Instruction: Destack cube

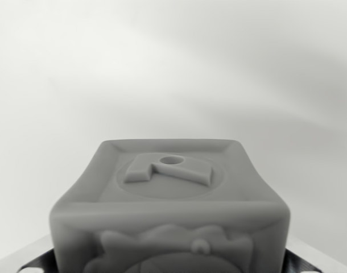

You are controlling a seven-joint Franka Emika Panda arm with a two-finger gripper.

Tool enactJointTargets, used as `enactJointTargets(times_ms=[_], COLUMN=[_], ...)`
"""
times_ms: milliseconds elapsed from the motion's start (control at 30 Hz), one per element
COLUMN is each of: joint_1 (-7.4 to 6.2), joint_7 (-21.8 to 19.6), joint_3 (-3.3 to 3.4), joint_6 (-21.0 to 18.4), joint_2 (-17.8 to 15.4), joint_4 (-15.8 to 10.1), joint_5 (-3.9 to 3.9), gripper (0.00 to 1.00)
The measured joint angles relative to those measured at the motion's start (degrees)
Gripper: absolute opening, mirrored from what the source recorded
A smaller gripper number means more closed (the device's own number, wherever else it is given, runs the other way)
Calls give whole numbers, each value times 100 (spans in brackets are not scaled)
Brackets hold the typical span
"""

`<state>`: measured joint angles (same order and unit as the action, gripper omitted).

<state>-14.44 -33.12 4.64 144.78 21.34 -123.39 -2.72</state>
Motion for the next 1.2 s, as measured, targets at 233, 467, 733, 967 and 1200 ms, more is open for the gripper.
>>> enactJointTargets(times_ms=[233,467,733,967,1200], joint_1=[-102,-198,-294,-386,-473], joint_7=[-236,-465,-695,-921,-1139], joint_3=[-12,-23,-35,-46,-58], joint_6=[-61,-111,-174,-239,-310], joint_2=[109,220,336,459,582], joint_4=[169,339,515,700,894], joint_5=[0,-1,-2,-3,-3], gripper=[0,0,0,0,0])
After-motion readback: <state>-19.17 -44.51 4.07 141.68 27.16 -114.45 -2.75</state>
